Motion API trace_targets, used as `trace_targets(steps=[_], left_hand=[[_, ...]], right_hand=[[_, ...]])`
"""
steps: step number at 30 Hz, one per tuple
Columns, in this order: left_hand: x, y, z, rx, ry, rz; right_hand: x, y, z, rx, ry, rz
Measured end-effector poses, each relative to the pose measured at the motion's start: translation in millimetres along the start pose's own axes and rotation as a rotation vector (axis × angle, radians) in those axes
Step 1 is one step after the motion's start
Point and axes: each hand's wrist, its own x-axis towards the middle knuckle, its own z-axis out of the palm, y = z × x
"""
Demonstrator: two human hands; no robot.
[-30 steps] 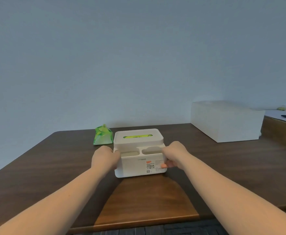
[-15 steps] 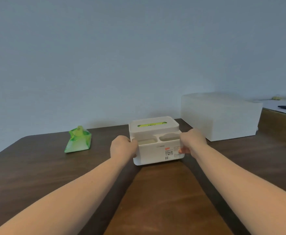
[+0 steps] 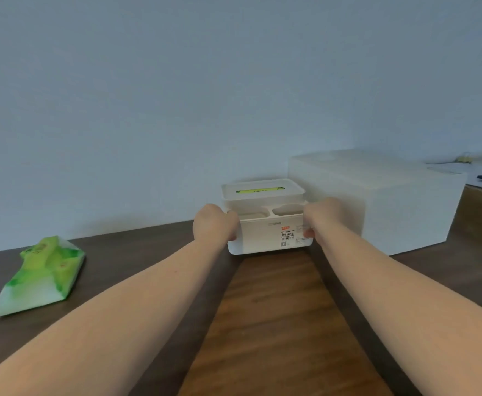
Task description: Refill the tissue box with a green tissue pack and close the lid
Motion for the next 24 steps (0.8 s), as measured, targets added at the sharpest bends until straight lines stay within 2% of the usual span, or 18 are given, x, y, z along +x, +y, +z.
trace_targets(steps=[6, 11, 17, 24], left_hand=[[8.3, -2.8, 24.1, -0.026, 0.012, 0.021], [-1.0, -6.3, 23.4, -0.050, 0.033, 0.114], [-13.3, -16.4, 13.3, -0.078, -0.016, 0.157], [-32.6, -49.0, -0.6, 0.127, -0.154, 0.093]], right_hand=[[15.2, 8.9, 9.8, -0.067, 0.074, -0.031], [20.1, 17.2, 15.7, -0.096, 0.110, -0.082], [12.8, 15.4, 10.8, -0.146, 0.082, -0.096], [-12.9, 22.7, -18.7, -0.078, 0.045, -0.116]])
